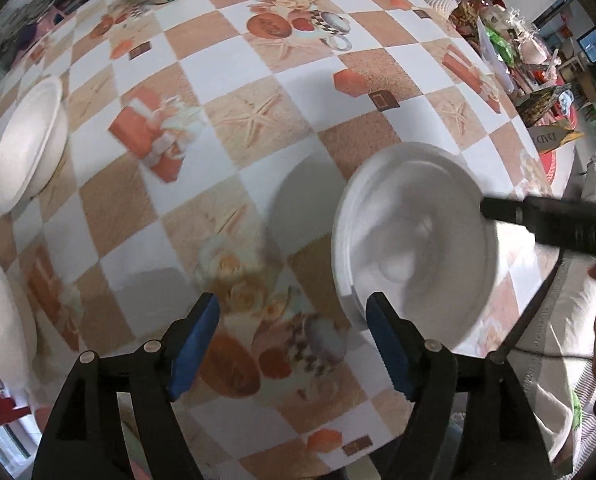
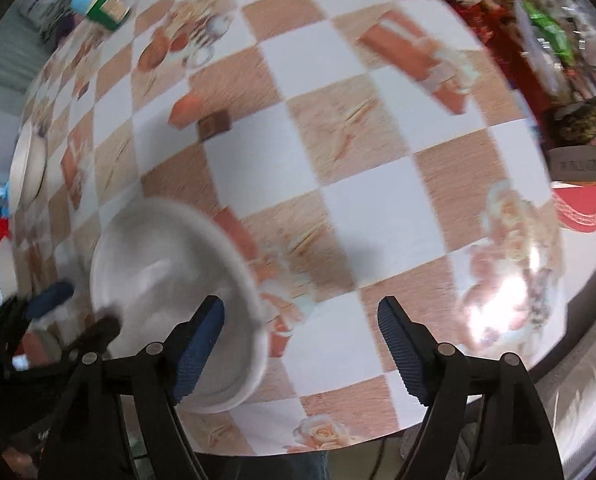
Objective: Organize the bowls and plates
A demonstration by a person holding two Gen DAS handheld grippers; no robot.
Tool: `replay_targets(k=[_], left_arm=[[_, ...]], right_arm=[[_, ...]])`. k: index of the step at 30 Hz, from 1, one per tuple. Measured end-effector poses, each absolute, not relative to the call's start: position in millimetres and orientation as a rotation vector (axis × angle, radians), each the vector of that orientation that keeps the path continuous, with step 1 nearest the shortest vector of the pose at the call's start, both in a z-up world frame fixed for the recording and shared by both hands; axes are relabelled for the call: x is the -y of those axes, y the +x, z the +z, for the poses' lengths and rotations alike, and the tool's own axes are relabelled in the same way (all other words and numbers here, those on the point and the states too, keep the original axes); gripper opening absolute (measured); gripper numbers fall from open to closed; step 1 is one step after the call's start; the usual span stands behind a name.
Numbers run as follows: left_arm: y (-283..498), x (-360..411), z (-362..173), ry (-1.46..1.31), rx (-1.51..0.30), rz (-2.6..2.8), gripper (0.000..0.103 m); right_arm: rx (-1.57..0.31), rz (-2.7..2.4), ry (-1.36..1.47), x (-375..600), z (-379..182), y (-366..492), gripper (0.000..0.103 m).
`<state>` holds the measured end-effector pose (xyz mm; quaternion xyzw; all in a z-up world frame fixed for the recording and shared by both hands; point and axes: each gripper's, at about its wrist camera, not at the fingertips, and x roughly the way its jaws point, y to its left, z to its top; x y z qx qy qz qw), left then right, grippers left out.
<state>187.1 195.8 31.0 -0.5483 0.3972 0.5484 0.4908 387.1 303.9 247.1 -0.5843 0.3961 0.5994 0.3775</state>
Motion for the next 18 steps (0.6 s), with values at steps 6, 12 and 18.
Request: replay_targets(k=[6, 12, 18], left_arm=[[167, -160, 48, -1.357, -0.911, 1.364, 0.08], [154, -150, 61, -1.394, -0.824, 1.443, 0.08], [128, -146, 68, -1.43, -0.748, 1.562, 0.08]], right_arm=[[-0.954, 1.548, -1.455, -309, 272, 381, 0.08], [-0.898, 1.608, -1.454, -281, 272, 322, 0.08], [-0.873, 1.701, -1.487, -254, 271, 274, 0.08]])
